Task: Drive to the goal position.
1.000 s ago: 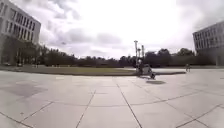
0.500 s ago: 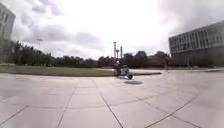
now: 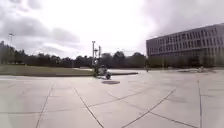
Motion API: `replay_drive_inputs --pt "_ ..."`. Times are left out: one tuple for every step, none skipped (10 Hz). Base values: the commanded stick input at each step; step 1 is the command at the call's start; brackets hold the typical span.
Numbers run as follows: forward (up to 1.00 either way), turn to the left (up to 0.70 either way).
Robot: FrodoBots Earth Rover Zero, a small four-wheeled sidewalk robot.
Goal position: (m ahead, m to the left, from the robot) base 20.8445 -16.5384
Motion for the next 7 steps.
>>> replay_drive_inputs --pt "0.00 -0.70" --pt "0.00 -0.70" --pt "0.00 -0.70" --pt "0.00 -0.70" --pt "0.00 -0.70" --pt "0.00 -0.70" --pt "0.00 -0.70"
